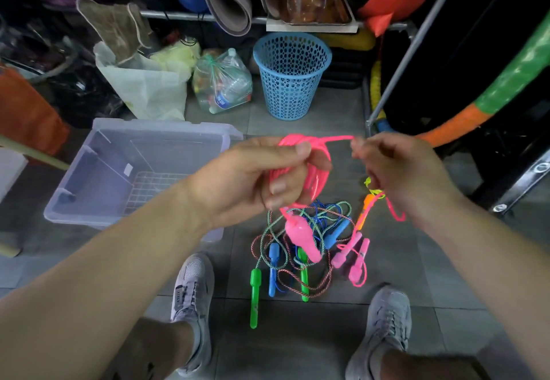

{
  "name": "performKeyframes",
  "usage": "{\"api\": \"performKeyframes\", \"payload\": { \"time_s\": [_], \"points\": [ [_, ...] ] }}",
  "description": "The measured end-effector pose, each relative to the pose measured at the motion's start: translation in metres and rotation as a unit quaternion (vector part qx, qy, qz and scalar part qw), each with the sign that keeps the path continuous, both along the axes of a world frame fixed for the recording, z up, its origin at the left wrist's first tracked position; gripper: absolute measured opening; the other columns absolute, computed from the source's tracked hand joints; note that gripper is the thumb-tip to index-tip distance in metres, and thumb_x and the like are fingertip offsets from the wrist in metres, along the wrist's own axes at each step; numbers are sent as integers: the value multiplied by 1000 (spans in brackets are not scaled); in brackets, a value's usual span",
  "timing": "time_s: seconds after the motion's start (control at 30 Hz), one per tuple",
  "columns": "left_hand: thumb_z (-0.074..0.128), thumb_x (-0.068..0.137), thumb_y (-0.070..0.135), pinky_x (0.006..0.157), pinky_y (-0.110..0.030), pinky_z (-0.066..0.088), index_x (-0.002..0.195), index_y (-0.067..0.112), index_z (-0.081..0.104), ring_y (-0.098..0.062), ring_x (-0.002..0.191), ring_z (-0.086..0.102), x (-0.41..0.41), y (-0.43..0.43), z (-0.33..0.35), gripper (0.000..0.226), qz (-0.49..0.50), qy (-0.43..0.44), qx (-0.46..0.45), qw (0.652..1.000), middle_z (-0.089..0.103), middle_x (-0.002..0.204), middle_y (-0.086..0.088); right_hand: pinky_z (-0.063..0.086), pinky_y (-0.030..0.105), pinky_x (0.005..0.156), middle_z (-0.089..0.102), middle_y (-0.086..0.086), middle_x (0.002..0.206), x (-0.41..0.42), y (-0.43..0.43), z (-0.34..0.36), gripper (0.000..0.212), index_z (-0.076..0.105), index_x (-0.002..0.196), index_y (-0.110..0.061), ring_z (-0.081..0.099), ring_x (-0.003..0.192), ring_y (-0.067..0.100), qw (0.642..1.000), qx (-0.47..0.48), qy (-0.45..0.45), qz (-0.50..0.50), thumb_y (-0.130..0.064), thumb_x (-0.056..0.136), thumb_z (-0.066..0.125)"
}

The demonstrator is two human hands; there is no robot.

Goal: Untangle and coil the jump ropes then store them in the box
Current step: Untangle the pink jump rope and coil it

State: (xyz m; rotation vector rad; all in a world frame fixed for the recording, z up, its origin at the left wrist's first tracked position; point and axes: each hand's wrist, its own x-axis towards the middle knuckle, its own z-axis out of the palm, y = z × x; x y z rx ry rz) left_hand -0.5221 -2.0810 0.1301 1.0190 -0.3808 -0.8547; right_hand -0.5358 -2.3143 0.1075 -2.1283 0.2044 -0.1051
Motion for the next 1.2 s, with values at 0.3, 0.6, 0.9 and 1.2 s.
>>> {"api": "performKeyframes", "payload": {
  "time_s": [0.3,0.6,0.9,1.2],
  "points": [
    [43,102,27,90,-20,43,108,0,63,-8,52,56,27,13,3,34,226,153,-157,949,56,59,5,57,34,63,71,3,72,-13,3,-14,9,64,85,-18,71,60,12,954,-91,195,211,-22,91,70],
    [43,105,28,92,-28,53,88,2,68,-21,83,72,34,23,7,40,343,167,-155,911,73,86,-8,35,26,44,63,-1,69,-16,20,-16,24,73,91,-30,44,47,13,967,104,177,153,-13,99,58],
    [61,94,38,97,-53,52,103,2,66,-48,95,69,13,1,-17,38,216,-109,205,948,71,106,-27,53,34,70,69,5,78,-27,34,19,10,74,87,-26,64,72,21,944,92,71,310,-34,86,69],
    [59,91,14,62,-25,45,119,-12,58,-15,50,53,-2,-7,-14,38,40,-32,108,993,61,59,-3,36,22,49,49,-3,55,-6,21,11,29,65,70,-22,42,53,11,988,127,-57,72,-49,69,76]
  ]
}}
